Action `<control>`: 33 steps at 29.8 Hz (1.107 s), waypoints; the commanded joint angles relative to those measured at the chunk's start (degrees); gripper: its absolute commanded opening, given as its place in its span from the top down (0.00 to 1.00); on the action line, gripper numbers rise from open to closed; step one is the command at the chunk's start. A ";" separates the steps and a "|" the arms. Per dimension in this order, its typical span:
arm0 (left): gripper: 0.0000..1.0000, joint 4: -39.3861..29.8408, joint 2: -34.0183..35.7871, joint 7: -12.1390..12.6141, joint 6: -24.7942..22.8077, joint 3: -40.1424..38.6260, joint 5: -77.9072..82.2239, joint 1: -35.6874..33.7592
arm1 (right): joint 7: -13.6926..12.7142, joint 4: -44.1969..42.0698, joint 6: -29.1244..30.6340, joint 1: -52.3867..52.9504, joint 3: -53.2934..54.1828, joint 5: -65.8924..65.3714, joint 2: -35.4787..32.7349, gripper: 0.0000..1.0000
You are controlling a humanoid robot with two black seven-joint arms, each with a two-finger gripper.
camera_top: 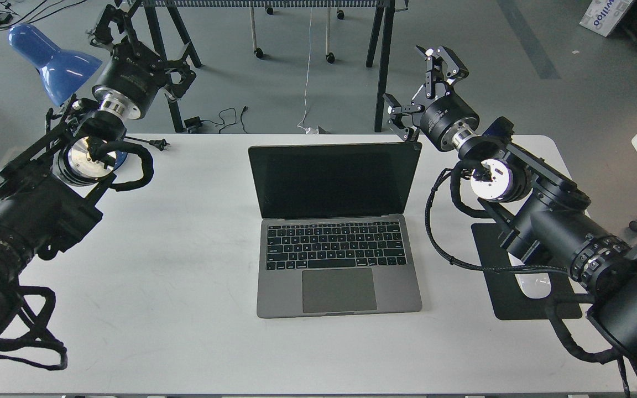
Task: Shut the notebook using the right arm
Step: 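Move the right gripper over the top edge of the laptop screen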
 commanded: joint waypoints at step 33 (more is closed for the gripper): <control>0.00 0.00 0.00 0.10 0.00 0.00 -0.01 0.08 | -0.55 28.07 -0.81 -12.91 -9.83 -0.01 -15.41 0.00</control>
